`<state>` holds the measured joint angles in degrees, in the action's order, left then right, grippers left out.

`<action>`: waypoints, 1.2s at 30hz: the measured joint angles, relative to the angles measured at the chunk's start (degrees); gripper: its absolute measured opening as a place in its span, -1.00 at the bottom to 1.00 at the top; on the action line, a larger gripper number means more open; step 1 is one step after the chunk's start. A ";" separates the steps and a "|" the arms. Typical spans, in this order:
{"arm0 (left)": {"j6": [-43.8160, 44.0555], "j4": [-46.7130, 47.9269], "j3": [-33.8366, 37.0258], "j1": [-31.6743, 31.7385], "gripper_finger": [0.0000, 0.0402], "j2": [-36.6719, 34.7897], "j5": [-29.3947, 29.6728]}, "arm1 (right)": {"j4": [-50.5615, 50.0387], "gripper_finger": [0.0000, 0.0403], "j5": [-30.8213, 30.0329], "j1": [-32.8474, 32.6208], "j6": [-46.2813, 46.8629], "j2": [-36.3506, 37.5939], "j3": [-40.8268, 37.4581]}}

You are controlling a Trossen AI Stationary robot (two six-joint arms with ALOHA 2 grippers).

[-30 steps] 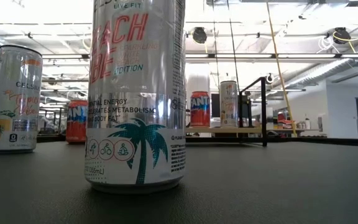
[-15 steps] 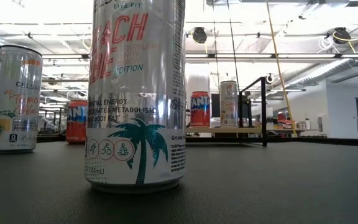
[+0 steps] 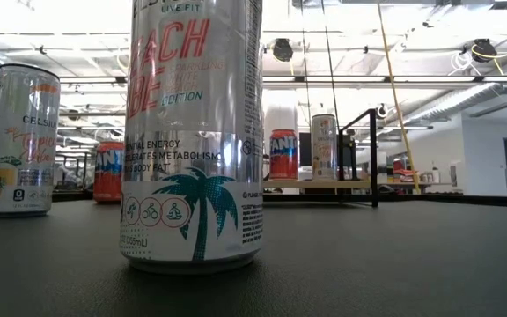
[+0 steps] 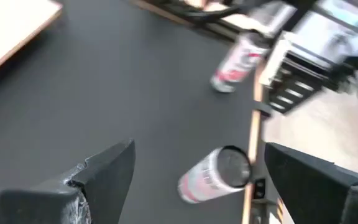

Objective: Place canned beverage on shelf
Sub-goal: Put the left white-pink soda can on the shelf

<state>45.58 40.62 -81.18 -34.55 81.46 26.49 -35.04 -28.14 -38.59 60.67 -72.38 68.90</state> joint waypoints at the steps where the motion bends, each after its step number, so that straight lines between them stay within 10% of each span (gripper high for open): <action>1: -3.53 -2.17 0.10 -0.04 0.77 0.64 -0.83 | 0.06 0.27 0.45 -0.35 -0.94 -0.02 0.00; 15: -35.98 -23.65 0.24 -0.50 0.77 10.82 -11.75 | -5.13 0.27 7.45 -5.49 -3.20 -0.43 0.00; 36: -32.93 -16.90 0.28 1.85 0.77 19.70 -11.40 | -4.08 0.27 5.81 -6.16 0.54 -0.59 0.00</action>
<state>12.65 23.72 -80.90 -32.70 101.16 15.09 -39.12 -22.33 -44.74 61.21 -72.97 68.90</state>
